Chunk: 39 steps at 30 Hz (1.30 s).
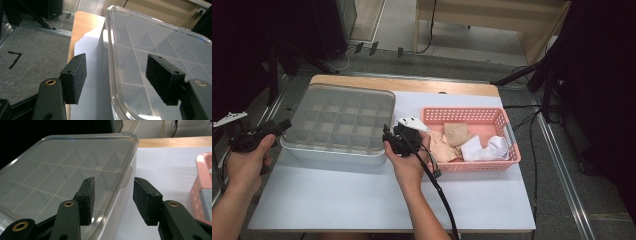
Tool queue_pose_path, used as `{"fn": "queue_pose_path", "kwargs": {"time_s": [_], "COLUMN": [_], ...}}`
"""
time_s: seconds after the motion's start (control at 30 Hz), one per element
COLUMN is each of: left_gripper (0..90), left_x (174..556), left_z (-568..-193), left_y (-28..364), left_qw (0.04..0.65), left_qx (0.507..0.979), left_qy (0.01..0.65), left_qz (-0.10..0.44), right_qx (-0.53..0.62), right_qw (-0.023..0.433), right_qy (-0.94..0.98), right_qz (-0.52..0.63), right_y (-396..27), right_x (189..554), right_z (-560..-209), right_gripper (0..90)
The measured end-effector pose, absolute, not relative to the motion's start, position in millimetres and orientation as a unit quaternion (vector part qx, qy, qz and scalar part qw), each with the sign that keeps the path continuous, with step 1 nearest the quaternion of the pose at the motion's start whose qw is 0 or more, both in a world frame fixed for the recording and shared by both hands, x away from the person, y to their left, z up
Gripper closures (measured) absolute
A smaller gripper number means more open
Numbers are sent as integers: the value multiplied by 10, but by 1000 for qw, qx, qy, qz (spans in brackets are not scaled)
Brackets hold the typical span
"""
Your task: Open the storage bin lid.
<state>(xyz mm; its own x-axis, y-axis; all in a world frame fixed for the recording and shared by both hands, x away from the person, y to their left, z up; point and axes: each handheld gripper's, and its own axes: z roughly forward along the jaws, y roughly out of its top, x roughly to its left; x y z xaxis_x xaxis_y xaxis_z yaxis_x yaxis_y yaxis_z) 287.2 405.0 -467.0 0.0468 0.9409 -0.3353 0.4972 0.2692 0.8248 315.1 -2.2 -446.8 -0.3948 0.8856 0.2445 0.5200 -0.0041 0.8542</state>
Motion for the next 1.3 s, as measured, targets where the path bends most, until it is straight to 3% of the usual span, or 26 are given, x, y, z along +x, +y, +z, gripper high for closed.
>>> {"fn": "queue_pose_path", "kwargs": {"time_s": [0.73,1.3], "left_gripper": [348,358], "left_x": [3314,3481], "left_z": [-4657,-4761], "left_y": [4121,4282], "left_qw": [452,474], "left_qx": [570,557], "left_qy": [638,650], "left_qz": [252,205], "right_qx": [556,567], "right_qw": [194,171], "right_qy": [664,664], "right_qz": [461,456], "right_y": [106,113], "right_x": [3505,3641], "right_z": [-4489,-4558], "right_gripper": [456,436]}}
